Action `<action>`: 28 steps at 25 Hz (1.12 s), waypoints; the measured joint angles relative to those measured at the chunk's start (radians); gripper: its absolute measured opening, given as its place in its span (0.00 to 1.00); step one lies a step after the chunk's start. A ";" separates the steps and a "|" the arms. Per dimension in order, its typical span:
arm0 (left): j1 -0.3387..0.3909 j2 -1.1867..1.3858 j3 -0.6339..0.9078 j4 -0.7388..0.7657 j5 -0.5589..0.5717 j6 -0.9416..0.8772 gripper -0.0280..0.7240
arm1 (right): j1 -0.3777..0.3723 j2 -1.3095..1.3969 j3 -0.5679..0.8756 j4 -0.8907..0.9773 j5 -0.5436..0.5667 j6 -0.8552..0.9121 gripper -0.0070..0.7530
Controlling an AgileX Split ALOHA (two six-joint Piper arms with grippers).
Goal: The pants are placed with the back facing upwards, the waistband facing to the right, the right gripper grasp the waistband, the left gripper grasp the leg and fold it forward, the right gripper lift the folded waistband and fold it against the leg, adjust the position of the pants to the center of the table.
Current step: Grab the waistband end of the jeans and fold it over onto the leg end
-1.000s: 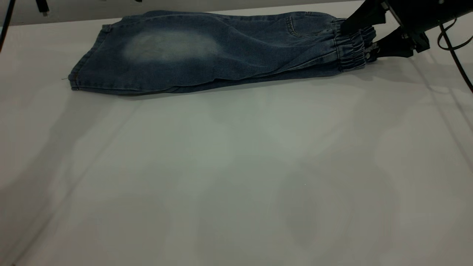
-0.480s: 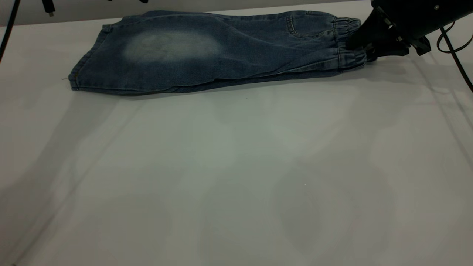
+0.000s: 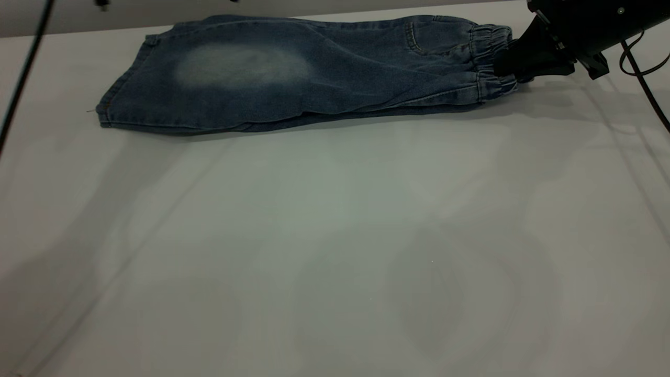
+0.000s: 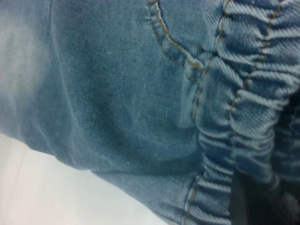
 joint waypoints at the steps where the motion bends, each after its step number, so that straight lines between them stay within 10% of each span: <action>1: -0.011 0.017 -0.030 0.000 0.024 0.000 0.82 | 0.000 0.000 0.000 0.005 0.005 0.000 0.04; 19: -0.122 0.427 -0.692 0.115 0.571 -0.075 0.82 | 0.001 0.000 0.000 0.012 0.039 0.015 0.04; 28: -0.122 0.497 -0.712 0.155 0.553 -0.075 0.82 | 0.001 -0.008 0.000 0.013 0.072 0.022 0.04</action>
